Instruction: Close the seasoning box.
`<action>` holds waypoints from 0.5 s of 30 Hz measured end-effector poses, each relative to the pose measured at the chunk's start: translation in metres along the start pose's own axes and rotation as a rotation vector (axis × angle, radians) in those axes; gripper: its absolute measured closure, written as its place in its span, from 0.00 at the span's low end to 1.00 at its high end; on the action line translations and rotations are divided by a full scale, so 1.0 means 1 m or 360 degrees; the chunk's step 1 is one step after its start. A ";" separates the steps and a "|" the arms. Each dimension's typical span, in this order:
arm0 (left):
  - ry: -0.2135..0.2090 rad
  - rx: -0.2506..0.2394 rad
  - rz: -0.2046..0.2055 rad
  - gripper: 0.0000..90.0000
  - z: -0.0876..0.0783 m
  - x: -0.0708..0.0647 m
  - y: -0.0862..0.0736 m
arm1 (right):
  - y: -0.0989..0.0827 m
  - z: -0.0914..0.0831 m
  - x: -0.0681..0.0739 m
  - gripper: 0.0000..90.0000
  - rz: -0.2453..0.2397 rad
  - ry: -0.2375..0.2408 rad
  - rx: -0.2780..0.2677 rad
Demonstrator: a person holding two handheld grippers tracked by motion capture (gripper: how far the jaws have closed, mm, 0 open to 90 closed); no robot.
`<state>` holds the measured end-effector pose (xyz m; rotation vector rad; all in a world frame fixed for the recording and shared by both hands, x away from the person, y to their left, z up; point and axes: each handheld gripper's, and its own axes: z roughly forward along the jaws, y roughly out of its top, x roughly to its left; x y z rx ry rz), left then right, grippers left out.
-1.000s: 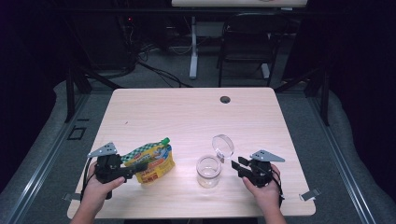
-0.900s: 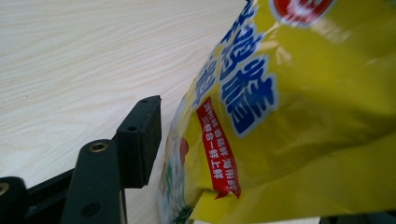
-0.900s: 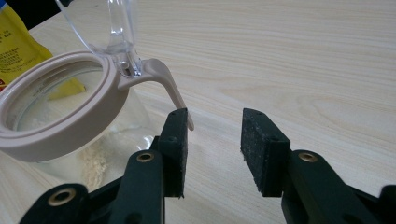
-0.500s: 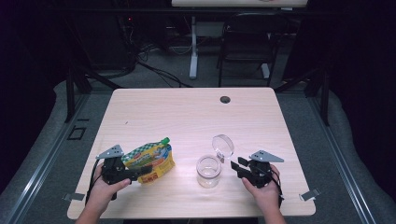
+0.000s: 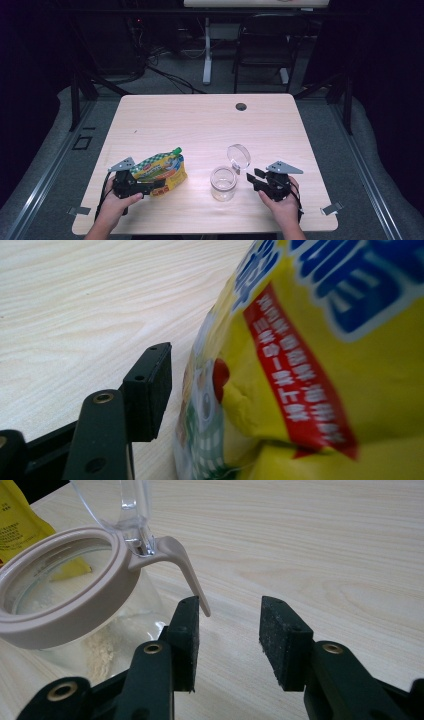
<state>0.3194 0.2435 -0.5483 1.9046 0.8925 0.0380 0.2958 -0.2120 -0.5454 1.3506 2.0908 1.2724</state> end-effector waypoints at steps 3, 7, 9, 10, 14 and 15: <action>-0.0003 0.0006 0.0011 0.44 0.003 0.001 -0.002 | 0.000 0.000 0.000 0.66 0.0000 0.0001 0.0001; -0.0026 -0.0007 -0.0007 0.43 0.005 0.004 -0.005 | 0.000 0.001 0.001 0.66 -0.0004 0.0007 0.0005; -0.0020 -0.0009 -0.0008 0.43 0.006 0.005 -0.006 | 0.000 0.001 0.001 0.66 -0.0004 0.0005 0.0013; -0.0021 -0.0004 -0.0001 0.43 0.007 0.006 -0.007 | 0.000 0.001 0.001 0.66 -0.0005 0.0009 0.0011; -0.0030 0.0006 0.0026 0.43 0.010 0.006 -0.008 | 0.000 0.001 0.001 0.66 -0.0006 0.0007 0.0012; -0.0043 0.0008 0.0029 0.43 0.012 0.006 -0.009 | 0.000 0.001 0.001 0.66 -0.0006 0.0004 0.0016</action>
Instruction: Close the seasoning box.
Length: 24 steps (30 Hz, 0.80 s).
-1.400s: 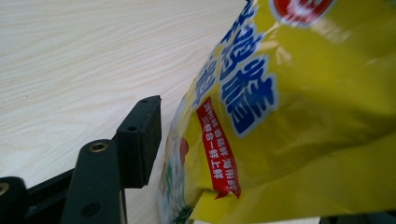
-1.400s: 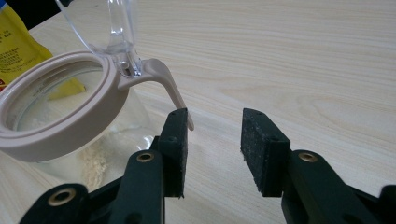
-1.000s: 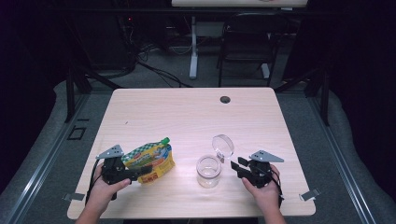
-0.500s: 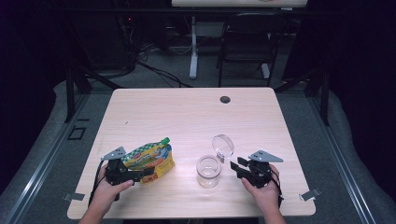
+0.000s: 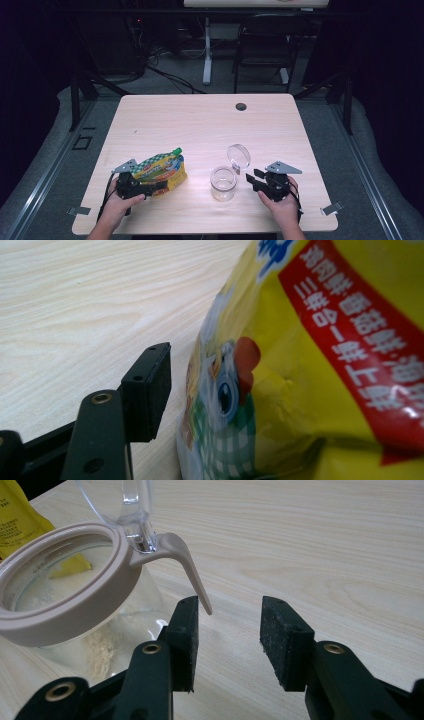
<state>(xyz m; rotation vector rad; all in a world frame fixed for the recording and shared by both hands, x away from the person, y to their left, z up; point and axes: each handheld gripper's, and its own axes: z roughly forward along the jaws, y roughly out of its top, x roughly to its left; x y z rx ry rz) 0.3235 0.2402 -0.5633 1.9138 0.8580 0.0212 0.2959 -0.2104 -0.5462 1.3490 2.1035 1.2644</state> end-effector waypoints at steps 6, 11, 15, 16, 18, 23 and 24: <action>0.0013 0.0019 0.0020 0.42 0.005 0.000 -0.001 | 0.000 0.001 0.000 0.66 0.0000 0.0006 0.0000; 0.0002 0.0016 0.0013 0.43 0.008 0.002 -0.001 | -0.001 0.001 0.000 0.66 -0.0002 0.0000 0.0004; 0.0007 0.0018 0.0013 0.44 0.010 0.003 -0.002 | -0.001 0.001 0.000 0.66 -0.0010 0.0002 0.0015; 0.0004 0.0010 0.0011 0.44 0.010 0.004 -0.003 | -0.001 0.001 0.000 0.66 -0.0009 0.0003 0.0016; 0.0001 0.0005 0.0002 0.44 0.011 0.004 -0.003 | -0.001 0.001 0.000 0.66 -0.0009 0.0003 0.0018; -0.0032 0.0000 -0.0009 0.49 0.012 0.004 -0.004 | -0.001 0.002 0.000 0.66 -0.0002 0.0008 0.0013; -0.0037 -0.0001 -0.0012 0.51 0.012 0.004 -0.004 | -0.001 0.002 0.000 0.66 -0.0001 0.0008 0.0013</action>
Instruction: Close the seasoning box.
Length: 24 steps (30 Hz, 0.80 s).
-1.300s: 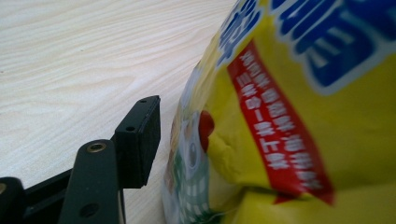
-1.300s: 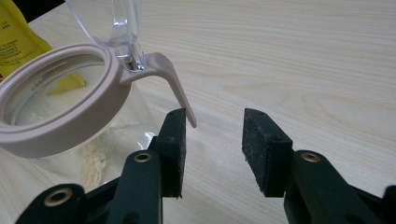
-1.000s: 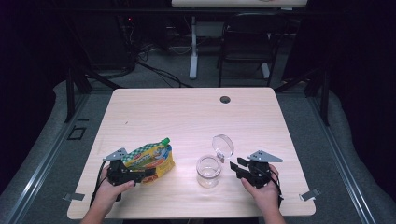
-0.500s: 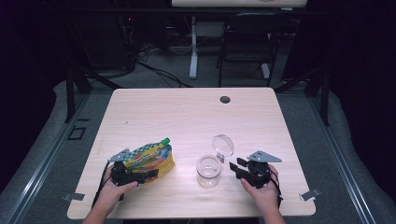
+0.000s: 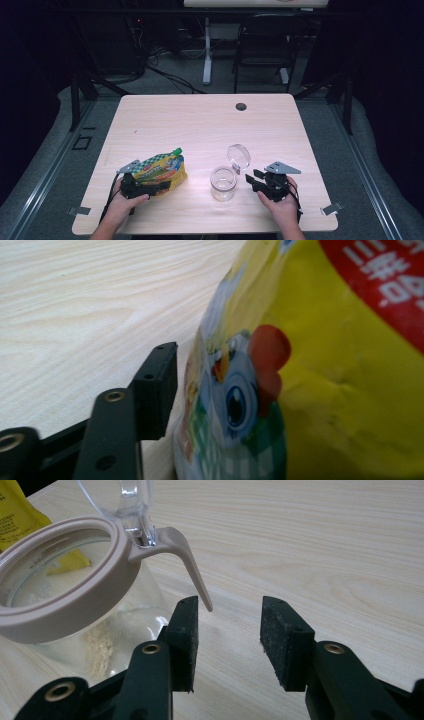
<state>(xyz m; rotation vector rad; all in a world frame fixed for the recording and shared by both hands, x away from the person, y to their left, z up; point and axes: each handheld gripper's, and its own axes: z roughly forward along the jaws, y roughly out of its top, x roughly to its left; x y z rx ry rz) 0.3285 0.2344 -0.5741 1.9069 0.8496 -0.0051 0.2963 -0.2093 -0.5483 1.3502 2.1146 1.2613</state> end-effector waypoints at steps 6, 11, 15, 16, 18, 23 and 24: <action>-0.0014 -0.0004 -0.0002 0.53 0.001 0.000 0.000 | 0.000 0.000 0.000 0.66 0.0001 0.0000 0.0001; -0.0018 -0.0009 0.0000 0.54 0.001 0.000 -0.001 | 0.000 0.000 0.000 0.66 -0.0004 -0.0003 0.0002; -0.0007 -0.0015 0.0009 0.55 0.002 0.000 -0.001 | 0.000 0.000 0.000 0.66 -0.0005 -0.0005 0.0003; -0.0004 -0.0017 0.0012 0.55 0.002 -0.001 0.000 | 0.000 0.000 0.000 0.66 -0.0006 -0.0006 0.0002; 0.0006 -0.0027 0.0018 0.56 0.003 -0.001 -0.001 | 0.000 0.001 0.000 0.66 -0.0008 -0.0005 0.0002; 0.0020 -0.0055 0.0034 0.56 0.004 -0.002 -0.002 | 0.000 0.000 0.000 0.66 -0.0007 -0.0006 0.0002; 0.0023 -0.0061 0.0039 0.56 0.005 -0.002 -0.002 | 0.000 0.001 0.000 0.66 -0.0008 -0.0005 0.0001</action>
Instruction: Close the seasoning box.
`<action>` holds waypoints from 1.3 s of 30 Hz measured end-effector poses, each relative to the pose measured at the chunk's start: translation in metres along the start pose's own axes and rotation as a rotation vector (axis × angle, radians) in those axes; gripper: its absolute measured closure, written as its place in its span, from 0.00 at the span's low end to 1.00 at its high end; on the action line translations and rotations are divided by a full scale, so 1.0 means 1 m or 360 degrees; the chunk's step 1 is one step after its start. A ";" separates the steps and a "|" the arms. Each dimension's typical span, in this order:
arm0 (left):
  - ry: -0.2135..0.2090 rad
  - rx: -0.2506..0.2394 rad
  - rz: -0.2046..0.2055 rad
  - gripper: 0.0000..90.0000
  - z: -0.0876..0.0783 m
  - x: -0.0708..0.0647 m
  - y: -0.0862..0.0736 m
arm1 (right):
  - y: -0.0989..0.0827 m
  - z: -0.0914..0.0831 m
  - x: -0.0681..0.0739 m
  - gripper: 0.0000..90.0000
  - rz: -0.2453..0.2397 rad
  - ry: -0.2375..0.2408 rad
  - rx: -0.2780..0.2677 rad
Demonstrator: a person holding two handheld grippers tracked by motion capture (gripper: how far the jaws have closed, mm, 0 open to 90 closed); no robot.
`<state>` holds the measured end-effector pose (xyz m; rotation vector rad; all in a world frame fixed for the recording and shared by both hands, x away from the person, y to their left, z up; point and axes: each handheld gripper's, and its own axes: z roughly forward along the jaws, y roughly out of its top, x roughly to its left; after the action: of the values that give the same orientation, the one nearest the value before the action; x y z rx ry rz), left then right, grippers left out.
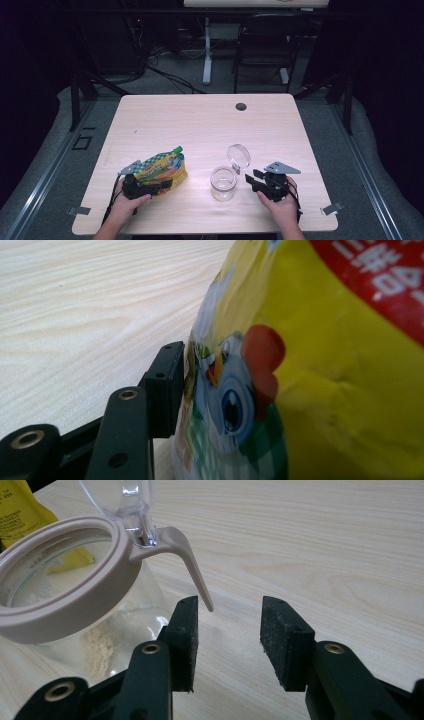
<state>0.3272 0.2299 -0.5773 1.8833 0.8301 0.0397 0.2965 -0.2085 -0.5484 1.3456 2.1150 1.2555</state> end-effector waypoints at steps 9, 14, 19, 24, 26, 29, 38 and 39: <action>0.0024 -0.0043 0.0023 0.58 0.002 -0.001 -0.001 | 0.000 0.000 0.000 0.66 -0.0002 0.0001 0.0000; 0.0028 -0.0078 0.0020 0.58 0.001 -0.002 0.000 | 0.000 0.000 0.000 0.66 -0.0005 0.0000 0.0003; 0.0032 -0.0075 0.0020 0.58 0.001 -0.002 0.001 | 0.000 0.000 0.001 0.66 -0.0003 0.0003 0.0004; 0.0063 -0.0073 0.0051 0.61 0.002 -0.004 0.002 | 0.000 0.001 0.001 0.66 -0.0003 -0.0004 0.0014; 0.0078 -0.0068 0.0068 0.63 0.002 -0.005 0.002 | 0.000 0.001 0.001 0.66 -0.0003 -0.0001 0.0009; 0.0100 -0.0085 0.0074 0.66 0.002 -0.005 0.002 | 0.000 0.001 0.001 0.66 -0.0002 0.0001 0.0005; 0.0162 -0.0078 0.0062 0.70 0.000 -0.009 0.003 | 0.000 0.000 0.000 0.66 -0.0007 -0.0002 0.0002; 0.0165 -0.0077 0.0064 0.70 0.000 -0.009 0.004 | 0.000 0.000 0.000 0.66 -0.0007 0.0001 0.0002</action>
<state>0.3221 0.2235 -0.5715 1.8649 0.8541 0.1821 0.2963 -0.2082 -0.5481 1.3403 2.1183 1.2532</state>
